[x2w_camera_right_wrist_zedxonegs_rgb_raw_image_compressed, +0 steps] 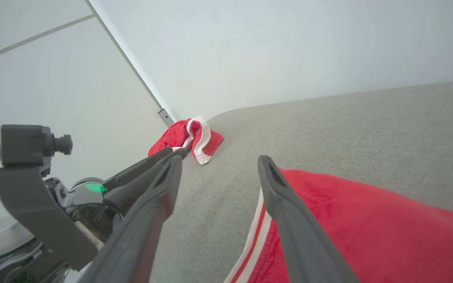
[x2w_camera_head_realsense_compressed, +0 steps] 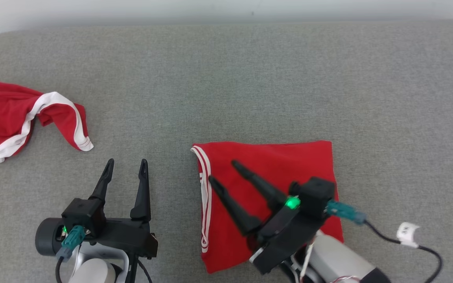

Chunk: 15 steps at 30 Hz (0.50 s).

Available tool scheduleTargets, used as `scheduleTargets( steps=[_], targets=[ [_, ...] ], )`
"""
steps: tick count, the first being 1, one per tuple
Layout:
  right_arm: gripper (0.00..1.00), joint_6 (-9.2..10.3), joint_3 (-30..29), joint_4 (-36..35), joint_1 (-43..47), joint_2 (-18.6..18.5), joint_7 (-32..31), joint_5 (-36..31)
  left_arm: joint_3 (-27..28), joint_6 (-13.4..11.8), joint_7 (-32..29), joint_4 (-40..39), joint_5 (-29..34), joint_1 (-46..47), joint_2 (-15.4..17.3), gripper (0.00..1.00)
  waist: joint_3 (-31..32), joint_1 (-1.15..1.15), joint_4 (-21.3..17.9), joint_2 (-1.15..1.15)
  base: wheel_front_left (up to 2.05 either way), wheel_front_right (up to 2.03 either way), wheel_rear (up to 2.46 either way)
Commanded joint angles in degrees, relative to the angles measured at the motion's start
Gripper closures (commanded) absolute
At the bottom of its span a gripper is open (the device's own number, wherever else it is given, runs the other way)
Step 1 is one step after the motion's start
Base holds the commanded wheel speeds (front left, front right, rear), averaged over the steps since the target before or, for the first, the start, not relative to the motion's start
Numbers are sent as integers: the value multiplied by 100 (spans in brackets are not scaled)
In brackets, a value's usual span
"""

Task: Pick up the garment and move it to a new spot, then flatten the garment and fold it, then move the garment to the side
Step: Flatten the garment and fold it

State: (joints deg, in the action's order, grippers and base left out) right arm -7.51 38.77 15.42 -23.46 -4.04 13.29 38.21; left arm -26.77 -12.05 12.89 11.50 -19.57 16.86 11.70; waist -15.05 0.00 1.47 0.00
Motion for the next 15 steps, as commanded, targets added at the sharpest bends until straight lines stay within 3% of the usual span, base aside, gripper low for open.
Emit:
scheduleTargets(
  steps=[1, 15],
  targets=[
    [0, 4, -109, -73, -8, -82, 60, -69, 18, -12, -3, -2, -19, -8, 62, 0, 28, 0, -54, 0, 0, 0, 0],
    [0, 4, -2752, -965, 1120, -545, 197, -1538, 479, -244, 143, -326, -213, -366, 270, 0, 487, 0, -322, 0, 0, 0, 0]
  ],
)
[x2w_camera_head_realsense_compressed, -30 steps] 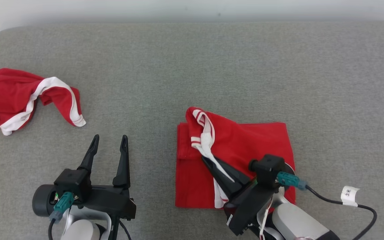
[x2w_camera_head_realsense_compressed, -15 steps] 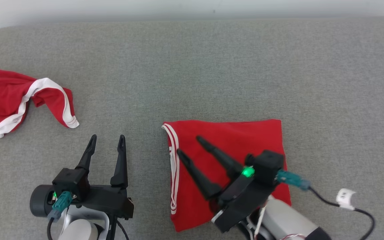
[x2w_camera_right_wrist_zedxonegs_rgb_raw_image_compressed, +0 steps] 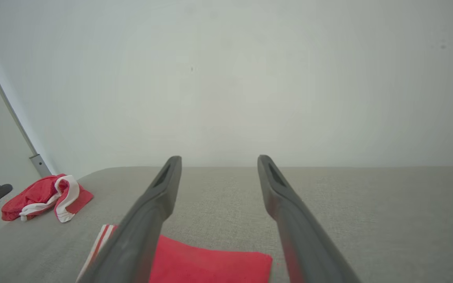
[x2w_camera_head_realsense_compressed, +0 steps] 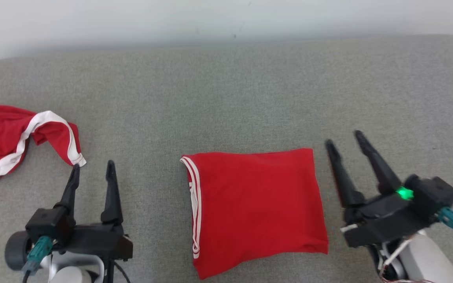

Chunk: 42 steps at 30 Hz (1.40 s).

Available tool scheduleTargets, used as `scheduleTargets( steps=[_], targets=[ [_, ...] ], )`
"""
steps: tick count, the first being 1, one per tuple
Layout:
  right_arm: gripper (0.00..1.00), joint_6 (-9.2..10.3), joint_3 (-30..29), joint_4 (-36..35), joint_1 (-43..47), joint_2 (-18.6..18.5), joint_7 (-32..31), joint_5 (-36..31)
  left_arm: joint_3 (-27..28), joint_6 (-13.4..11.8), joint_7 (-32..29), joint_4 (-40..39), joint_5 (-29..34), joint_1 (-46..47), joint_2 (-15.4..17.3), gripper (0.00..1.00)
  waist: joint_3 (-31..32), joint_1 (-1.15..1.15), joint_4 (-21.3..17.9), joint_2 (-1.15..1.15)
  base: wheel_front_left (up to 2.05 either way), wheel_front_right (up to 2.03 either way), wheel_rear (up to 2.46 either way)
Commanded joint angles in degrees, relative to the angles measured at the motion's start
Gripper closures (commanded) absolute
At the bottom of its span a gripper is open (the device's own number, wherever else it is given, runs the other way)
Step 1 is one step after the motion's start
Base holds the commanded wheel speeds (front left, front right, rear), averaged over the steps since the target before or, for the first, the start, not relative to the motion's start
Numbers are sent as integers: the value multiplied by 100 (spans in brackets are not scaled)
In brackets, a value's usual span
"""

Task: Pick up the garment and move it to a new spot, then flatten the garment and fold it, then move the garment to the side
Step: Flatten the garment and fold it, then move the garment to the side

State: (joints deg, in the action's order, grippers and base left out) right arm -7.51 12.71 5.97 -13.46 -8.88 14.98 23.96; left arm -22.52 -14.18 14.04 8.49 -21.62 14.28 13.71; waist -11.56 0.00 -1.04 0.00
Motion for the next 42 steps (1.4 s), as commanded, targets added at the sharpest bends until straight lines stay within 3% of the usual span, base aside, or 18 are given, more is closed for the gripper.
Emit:
scheduleTargets(
  steps=[1, 9, 26, 32, 42],
  targets=[
    [0, 4, -306, -24, 233, -63, 28, -182, 88, -48, 44, -49, -31, -164, 80, 0, 182, 0, -82, 0, 0, 0, 0],
    [0, 4, -993, 126, 1029, -105, -188, -618, 216, -185, 72, -227, -1, -801, 283, 0, 669, 0, -178, 0, 0, 0, 0],
    [0, 4, -1283, -85, 1500, 91, -514, -742, -27, -156, -167, -255, 68, -937, 426, 0, 730, 0, -17, 0, 0, 0, 0],
    [0, 4, -1184, 184, 1369, -55, -792, -655, -179, -91, -220, -258, 145, -705, 386, 0, 531, 0, 358, 0, 0, 0, 0],
    [0, 4, -758, 1299, 887, -326, -911, -337, -396, -8, -71, -66, 165, -385, 52, 0, 41, 0, 1185, 0, 0, 0, 0]
  ],
)
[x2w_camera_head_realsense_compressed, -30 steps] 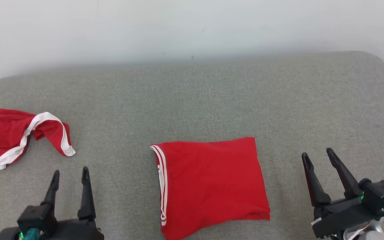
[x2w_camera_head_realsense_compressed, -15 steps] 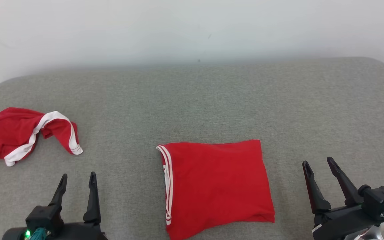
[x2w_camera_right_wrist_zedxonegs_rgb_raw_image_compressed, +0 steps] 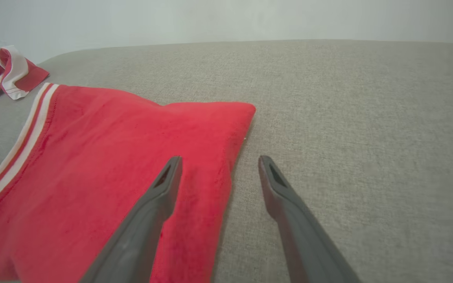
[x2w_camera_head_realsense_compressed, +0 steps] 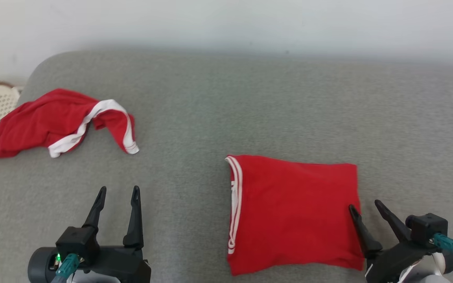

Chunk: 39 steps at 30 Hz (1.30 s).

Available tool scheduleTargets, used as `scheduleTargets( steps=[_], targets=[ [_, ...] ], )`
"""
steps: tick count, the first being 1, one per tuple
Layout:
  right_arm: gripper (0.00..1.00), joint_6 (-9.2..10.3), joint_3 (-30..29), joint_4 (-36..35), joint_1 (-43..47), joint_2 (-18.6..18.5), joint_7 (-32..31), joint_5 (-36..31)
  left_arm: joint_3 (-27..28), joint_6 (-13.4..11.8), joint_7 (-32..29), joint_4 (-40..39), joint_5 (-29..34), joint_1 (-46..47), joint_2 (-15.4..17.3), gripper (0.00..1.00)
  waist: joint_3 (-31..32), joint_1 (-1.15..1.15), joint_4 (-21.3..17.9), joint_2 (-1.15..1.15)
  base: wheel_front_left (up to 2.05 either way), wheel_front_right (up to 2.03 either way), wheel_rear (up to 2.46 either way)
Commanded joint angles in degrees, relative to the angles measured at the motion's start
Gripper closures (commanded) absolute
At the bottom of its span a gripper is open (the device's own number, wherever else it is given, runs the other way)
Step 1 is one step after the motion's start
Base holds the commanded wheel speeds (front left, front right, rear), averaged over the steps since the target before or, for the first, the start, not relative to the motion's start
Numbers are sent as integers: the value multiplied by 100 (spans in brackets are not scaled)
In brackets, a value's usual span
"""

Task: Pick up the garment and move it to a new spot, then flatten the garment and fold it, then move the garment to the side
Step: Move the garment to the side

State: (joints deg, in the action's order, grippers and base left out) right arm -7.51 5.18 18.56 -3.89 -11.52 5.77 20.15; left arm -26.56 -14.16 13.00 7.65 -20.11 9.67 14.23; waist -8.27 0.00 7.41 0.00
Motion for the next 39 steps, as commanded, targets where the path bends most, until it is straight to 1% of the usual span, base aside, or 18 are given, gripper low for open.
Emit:
scheduleTargets(
  steps=[1, 4, 5, 6, 7, 8, 13, 16, 24, 26, 28, 31, 36, 39],
  targets=[
    [0, 4, 33, 140, -120, -61, 13, 114, -2, 1, 51, 45, 14, 96, -23, 0, -318, 0, 385, 0, 0, 0, 0],
    [0, 4, 148, 395, -268, -109, -7, 237, -18, 41, 91, 98, 29, 174, -66, 0, -393, 0, 479, 0, 0, 0, 0],
    [15, 4, 188, 491, -290, -120, -77, 275, -11, 50, 109, 119, 33, 183, -70, 0, -408, 0, 490, 0, 0, 0, 0],
    [44, 4, 208, 550, -326, -144, -77, 291, -6, 53, 127, 127, 38, 200, -76, 0, -427, 0, 496, 0, 0, 0, 0],
    [63, 4, 243, 598, -375, -153, -77, 332, 1, 54, 127, 133, 45, 224, -83, 0, -438, 0, 495, 0, 0, 0, 0],
    [100, 3, 294, 663, -389, -168, -124, 376, 14, 49, 130, 139, 52, 248, -82, 0, -450, 0, 480, 0, 0, 0, 0],
    [100, 8, 335, 694, -457, -244, 20, 404, 25, 52, 163, 112, 85, 327, -74, 0, -493, 0, 321, 0, 0, 0, 0],
    [100, 10, 315, 636, -474, -299, 143, 359, 37, 43, 173, 76, 118, 393, -44, 0, -526, 0, 72, 0, 0, 0, 0],
    [100, 8, 185, 302, -494, -406, 431, 5, 78, 8, 77, -111, 172, 545, 120, 0, -730, 0, -1015, 0, 0, 0, 0],
    [100, 8, 74, 221, -489, -506, 505, -131, 42, 47, 23, -168, 204, 622, 157, 0, -788, 0, -1276, 0, 0, 0, 0],
    [100, 8, -2, 178, -524, -595, 543, -259, 44, 34, -24, -244, 245, 705, 204, 0, -868, 0, -1557, 0, 0, 0, 0],
    [100, 7, -144, 203, -684, -743, 605, -351, -12, 81, -112, -335, 309, 869, 240, 0, -988, 0, -1868, 0, 0, 0, 0],
    [100, 7, -208, 503, -1306, -1132, 694, -561, -159, 170, -307, -449, 416, 1208, 268, 0, -1214, 0, -2224, 0, 0, 0, 0],
    [100, 7, -215, 871, -1884, -1383, 788, -565, -280, 242, -433, -521, 523, 1428, 260, 0, -1375, 0, -2309, 0, 0, 0, 0]
  ],
)
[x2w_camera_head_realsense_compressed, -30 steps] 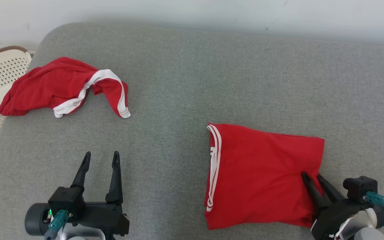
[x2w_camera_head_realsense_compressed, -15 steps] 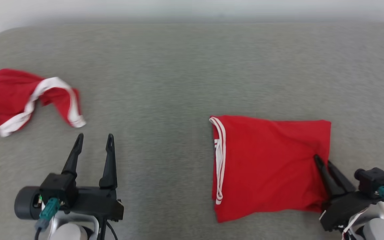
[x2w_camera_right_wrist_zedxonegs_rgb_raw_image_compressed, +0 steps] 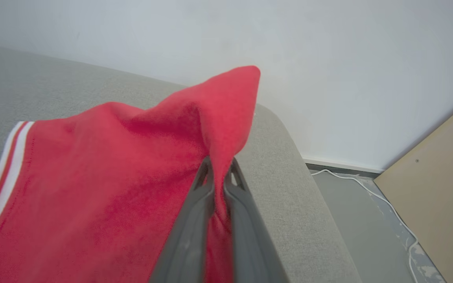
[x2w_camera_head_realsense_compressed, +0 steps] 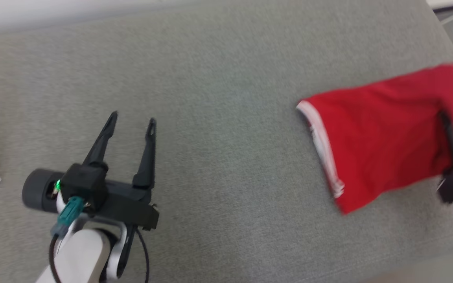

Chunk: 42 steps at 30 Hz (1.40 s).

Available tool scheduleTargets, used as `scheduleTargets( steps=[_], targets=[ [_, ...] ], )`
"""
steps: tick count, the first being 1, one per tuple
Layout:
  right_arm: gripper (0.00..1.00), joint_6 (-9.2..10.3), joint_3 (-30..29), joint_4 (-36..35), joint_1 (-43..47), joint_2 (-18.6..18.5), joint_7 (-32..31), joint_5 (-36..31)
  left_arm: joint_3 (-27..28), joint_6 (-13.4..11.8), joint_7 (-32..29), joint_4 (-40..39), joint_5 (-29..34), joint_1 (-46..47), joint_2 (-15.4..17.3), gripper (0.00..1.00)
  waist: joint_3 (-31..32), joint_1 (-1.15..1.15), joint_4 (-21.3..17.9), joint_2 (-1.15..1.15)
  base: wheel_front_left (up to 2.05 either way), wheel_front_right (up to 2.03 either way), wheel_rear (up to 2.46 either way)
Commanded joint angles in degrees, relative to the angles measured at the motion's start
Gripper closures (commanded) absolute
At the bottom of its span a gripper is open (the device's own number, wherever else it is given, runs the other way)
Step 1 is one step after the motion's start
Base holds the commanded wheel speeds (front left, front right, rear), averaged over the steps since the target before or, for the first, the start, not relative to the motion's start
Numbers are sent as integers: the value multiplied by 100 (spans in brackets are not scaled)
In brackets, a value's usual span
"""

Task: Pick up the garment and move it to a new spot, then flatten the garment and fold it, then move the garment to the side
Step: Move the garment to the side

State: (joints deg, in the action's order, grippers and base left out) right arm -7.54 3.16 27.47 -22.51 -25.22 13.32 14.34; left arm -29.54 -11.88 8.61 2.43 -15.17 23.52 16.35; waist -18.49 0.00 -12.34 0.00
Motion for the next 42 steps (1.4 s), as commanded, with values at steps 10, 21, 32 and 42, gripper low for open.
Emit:
scheduleTargets(
  steps=[10, 21, 32, 42],
  targets=[
    [100, 11, 3, 1286, -1453, -658, 192, 5, -290, 178, -170, -138, 229, 623, -91, 0, -905, 0, -49, 0, 0, 0, 0],
    [0, 10, -900, 1552, -1808, -579, 187, -35, -268, 79, -44, -72, 158, 598, -115, 0, -933, 0, 93, 0, 0, 0, 0],
    [0, 11, -1185, -975, -839, 576, 186, -27, 190, -277, 238, 35, -133, 112, 37, 0, -273, 0, 255, 0, 0, 0, 0],
    [0, 10, -569, -1902, 523, 1551, 130, -78, 679, -610, 543, -41, -353, -608, 213, 0, 350, 0, 740, 0, 0, 0, 0]
  ],
)
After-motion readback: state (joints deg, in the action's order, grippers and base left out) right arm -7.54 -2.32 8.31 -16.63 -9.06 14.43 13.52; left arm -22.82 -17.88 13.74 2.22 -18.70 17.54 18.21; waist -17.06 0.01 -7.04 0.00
